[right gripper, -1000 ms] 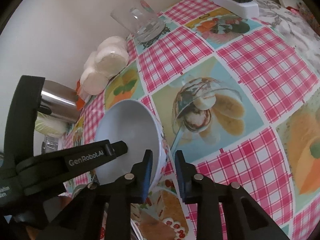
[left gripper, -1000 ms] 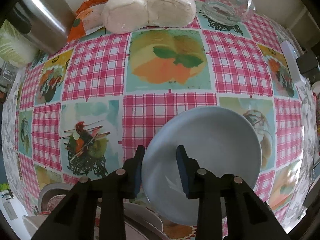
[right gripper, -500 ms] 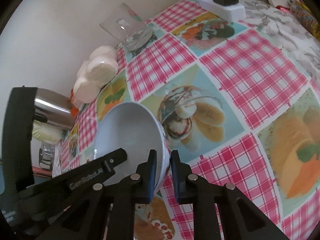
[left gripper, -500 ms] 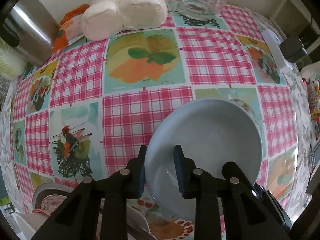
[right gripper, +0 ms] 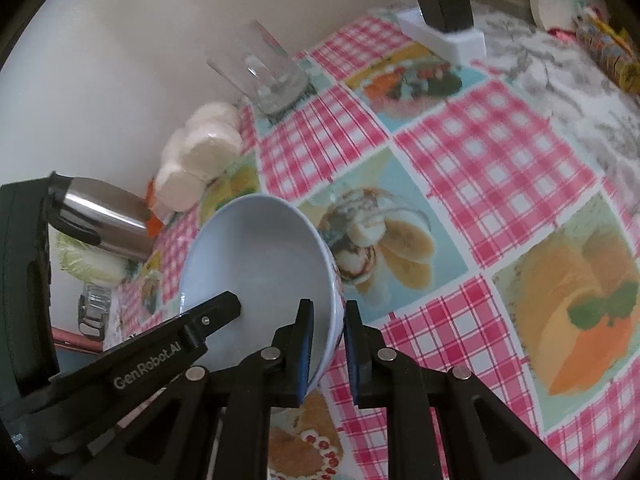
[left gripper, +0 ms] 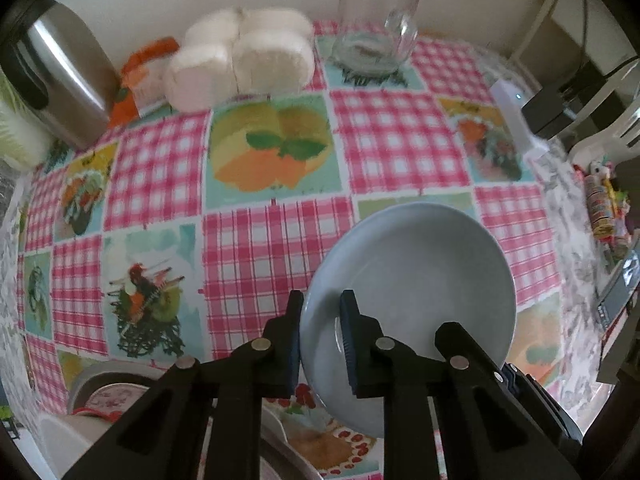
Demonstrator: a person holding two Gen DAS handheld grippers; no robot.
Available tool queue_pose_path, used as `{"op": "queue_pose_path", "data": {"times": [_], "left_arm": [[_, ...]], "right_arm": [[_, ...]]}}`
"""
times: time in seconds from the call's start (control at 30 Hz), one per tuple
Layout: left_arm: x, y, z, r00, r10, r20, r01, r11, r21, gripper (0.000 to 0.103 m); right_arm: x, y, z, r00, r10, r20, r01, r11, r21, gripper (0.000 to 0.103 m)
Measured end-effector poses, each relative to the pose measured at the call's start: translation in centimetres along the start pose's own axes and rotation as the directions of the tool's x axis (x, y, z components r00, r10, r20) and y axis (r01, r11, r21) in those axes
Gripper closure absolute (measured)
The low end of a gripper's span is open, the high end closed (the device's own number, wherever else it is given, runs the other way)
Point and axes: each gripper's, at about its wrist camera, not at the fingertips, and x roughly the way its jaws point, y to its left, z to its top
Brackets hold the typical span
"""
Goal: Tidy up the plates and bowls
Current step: 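Lift the pale blue bowl and carry it over the steel tray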
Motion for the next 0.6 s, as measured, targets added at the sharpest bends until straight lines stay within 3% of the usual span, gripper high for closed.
{"op": "queue_pose_path", "data": {"times": [0.37,0.6], "left_arm": [[-7.0,3.0,-0.8,0.988,-0.047,0.148,0.048,0.999,-0.001,0.084],[-10.7,6.0,-2.4,0.97,-0.035,0.242,0.044,0.999,-0.032,0.084]], "right_arm": [[-5.2,4.3,-0.7,0.995,0.066,0.08,-0.059,0.994,-0.094,0.087],[-6.1,7.7,-2.7,0.992,0.107,0.066,-0.094,0.981,-0.169,0.087]]}}
